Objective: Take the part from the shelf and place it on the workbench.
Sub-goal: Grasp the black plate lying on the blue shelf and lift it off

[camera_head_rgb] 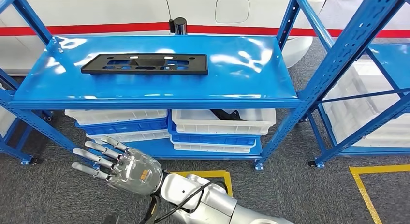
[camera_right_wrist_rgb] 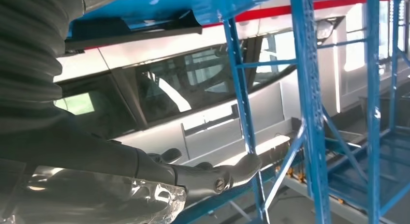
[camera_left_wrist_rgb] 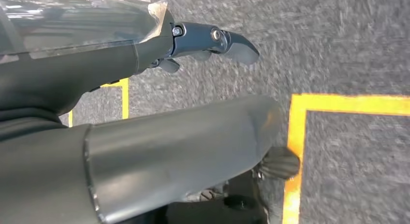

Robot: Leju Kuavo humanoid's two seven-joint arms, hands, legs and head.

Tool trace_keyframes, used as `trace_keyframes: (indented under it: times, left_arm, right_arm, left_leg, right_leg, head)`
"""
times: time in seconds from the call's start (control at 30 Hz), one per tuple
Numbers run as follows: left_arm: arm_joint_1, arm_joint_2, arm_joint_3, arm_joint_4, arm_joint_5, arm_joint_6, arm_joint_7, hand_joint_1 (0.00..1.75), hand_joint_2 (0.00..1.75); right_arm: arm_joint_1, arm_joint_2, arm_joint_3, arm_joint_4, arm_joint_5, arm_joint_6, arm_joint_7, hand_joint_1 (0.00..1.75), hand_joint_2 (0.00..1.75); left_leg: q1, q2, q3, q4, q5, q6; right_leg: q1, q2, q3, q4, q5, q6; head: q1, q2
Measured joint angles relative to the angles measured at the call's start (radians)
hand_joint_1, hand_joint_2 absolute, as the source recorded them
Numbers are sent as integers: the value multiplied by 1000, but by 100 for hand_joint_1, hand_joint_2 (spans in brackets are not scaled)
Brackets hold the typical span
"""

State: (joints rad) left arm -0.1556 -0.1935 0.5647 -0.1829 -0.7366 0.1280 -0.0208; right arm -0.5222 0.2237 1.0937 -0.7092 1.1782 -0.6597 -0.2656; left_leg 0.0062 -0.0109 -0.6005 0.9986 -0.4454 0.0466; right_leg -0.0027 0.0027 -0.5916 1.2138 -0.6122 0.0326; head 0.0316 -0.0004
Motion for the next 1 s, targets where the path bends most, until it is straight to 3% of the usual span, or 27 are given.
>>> trace_keyframes:
  times: [0.07,0.13,0.2,0.23,0.3,0.37,0.43,0.5,0.57,0.6,0.63,0.67,0.73,0.77,0.8,0.93,1.0]
  left_arm:
    - [2,0,0,0,-2,-2,0,0,0]
    - [4,0,0,1,-3,-3,0,0,0]
    - [4,0,0,1,-4,-3,0,0,0]
    - [3,0,0,2,-5,-3,0,0,0]
    - [3,0,0,4,-6,-3,0,0,0]
    - [3,-1,0,4,-6,-3,0,0,0]
    - [2,-1,0,4,-6,-3,0,0,0]
    - [1,-2,0,4,-7,-3,-1,0,0]
    - [3,-2,0,5,-7,-3,-1,0,0]
    - [4,-1,0,5,-6,-3,-1,0,0]
    - [4,-1,0,5,-6,-3,-1,0,0]
    - [4,-1,0,5,-6,-3,-1,0,0]
    - [4,0,0,5,-7,-3,-1,0,0]
    - [4,1,0,5,-7,-3,-1,0,0]
    - [3,1,0,5,-7,-3,-2,0,0]
    - [3,0,1,5,-6,-3,-5,0,0]
    - [0,0,1,5,-8,-1,-6,0,0]
  right_arm:
    - [9,-6,1,0,0,-1,3,0,175]
    - [14,-11,2,0,1,-2,5,0,175]
    - [15,-13,3,0,3,-2,8,0,175]
    - [17,-15,4,1,3,-2,9,0,175]
    - [21,-18,5,1,4,-2,11,0,175]
    - [23,-18,5,1,5,-3,11,0,175]
    - [22,-15,4,0,4,-4,11,0,175]
    - [21,-13,4,0,4,-4,11,0,175]
    - [22,-13,4,0,4,-4,11,0,175]
    - [23,-13,5,0,4,-4,11,0,175]
    - [24,-13,5,0,4,-4,11,0,175]
    - [24,-12,5,0,4,-4,11,0,175]
    - [24,-11,5,0,4,-4,11,0,175]
    - [23,-11,5,0,3,-4,11,0,175]
    - [23,-10,5,0,1,-4,11,0,175]
    - [18,-7,3,0,-8,-4,10,0,175]
    - [14,-7,2,1,-13,-4,10,0,175]
  left_leg:
    - [0,-4,17,0,-17,-1]
    - [0,-8,36,0,-33,-3]
    - [0,-11,57,0,-52,-8]
    - [-1,-12,70,1,-64,-12]
    - [-3,-14,80,1,-81,-22]
    - [-3,-13,86,2,-87,-31]
    - [-2,-6,69,41,-90,-40]
    - [1,2,2,148,-107,-52]
    - [6,7,-86,263,-145,-61]
    - [7,7,-118,288,-154,-64]
    - [7,8,-133,279,-143,-64]
    - [7,8,-129,235,-107,-61]
    - [5,10,-95,109,-9,-52]
    - [2,11,-80,64,15,-47]
    - [-1,12,-71,41,27,-42]
    - [-1,11,-40,21,23,-20]
    - [3,9,-19,9,18,-13]
  right_leg:
    - [-1,0,-71,69,-24,2]
    - [-2,0,-93,47,-3,10]
    - [-4,0,-76,-64,81,31]
    - [-4,-1,-66,-123,124,35]
    - [1,-2,-52,-186,172,16]
    - [2,-1,-44,-190,170,-14]
    - [-5,0,-26,-197,163,-31]
    - [-9,0,-2,-201,150,-46]
    - [-9,1,18,-202,133,-52]
    - [-8,2,30,-202,123,-52]
    - [-8,4,44,-202,112,-51]
    - [-8,5,60,-202,101,-49]
    - [-7,6,92,-203,78,-43]
    - [-5,6,101,-205,69,-38]
    - [-2,6,105,-208,61,-31]
    - [3,5,115,-189,50,-8]
    - [2,4,58,-95,33,-6]
  head:
    - [0,0]
    - [0,0]
    - [0,0]
    - [-1,0]
    - [-2,0]
    - [-3,0]
    - [-4,0]
    - [-5,0]
    - [-6,0]
    - [-6,0]
    - [-6,0]
    - [-6,0]
    - [-5,0]
    - [-5,0]
    - [-5,0]
    - [-5,0]
    - [-2,0]
